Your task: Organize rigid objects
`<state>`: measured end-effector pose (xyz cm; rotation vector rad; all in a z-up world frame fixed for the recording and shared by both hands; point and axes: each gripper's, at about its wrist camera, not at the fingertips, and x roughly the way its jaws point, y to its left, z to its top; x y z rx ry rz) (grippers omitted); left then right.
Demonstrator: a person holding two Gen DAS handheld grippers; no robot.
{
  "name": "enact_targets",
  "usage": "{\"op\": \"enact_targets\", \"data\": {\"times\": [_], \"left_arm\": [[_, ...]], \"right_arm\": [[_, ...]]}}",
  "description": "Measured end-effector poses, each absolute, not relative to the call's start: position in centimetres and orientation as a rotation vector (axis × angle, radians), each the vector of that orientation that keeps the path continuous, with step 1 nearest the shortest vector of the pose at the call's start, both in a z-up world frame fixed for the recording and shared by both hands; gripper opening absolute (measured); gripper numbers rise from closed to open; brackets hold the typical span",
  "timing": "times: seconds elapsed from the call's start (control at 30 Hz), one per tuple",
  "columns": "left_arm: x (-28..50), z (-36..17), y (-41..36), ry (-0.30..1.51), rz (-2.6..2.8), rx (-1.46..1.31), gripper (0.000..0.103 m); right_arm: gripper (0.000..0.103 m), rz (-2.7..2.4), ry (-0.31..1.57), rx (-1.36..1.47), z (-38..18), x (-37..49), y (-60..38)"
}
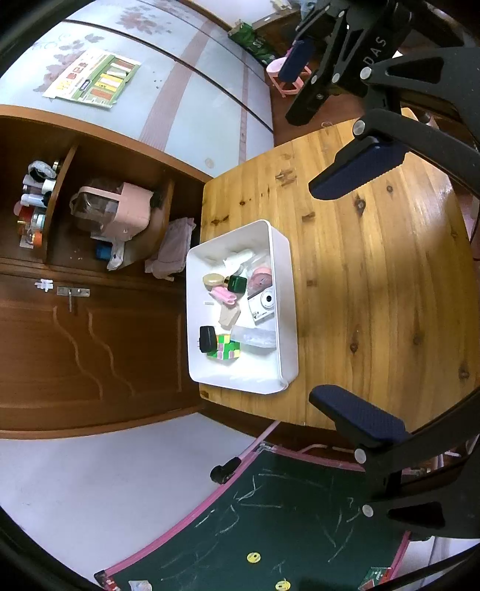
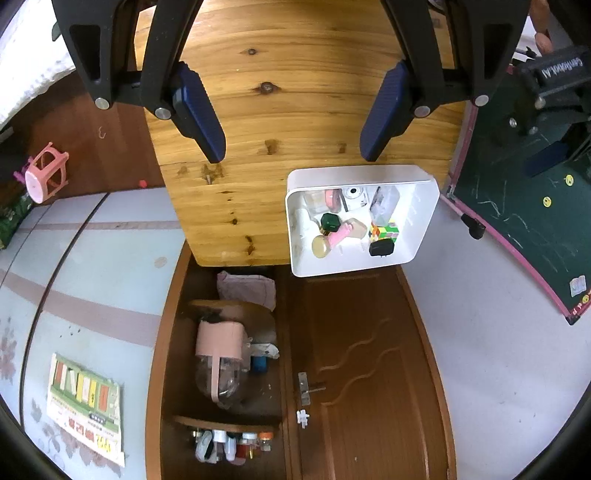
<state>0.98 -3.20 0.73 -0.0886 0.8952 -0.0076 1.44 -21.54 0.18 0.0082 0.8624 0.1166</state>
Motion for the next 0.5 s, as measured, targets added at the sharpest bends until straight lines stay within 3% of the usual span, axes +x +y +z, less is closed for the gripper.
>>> {"op": "enact_targets", "data": {"times": [0.5], "left_arm": [[-0.6, 0.4, -3.7, 0.937, 0.058, -0.077, 0.100]], "right_arm": [[0.076, 0.130, 0.901, -0.005, -0.2, -0.3, -21.1]]}}
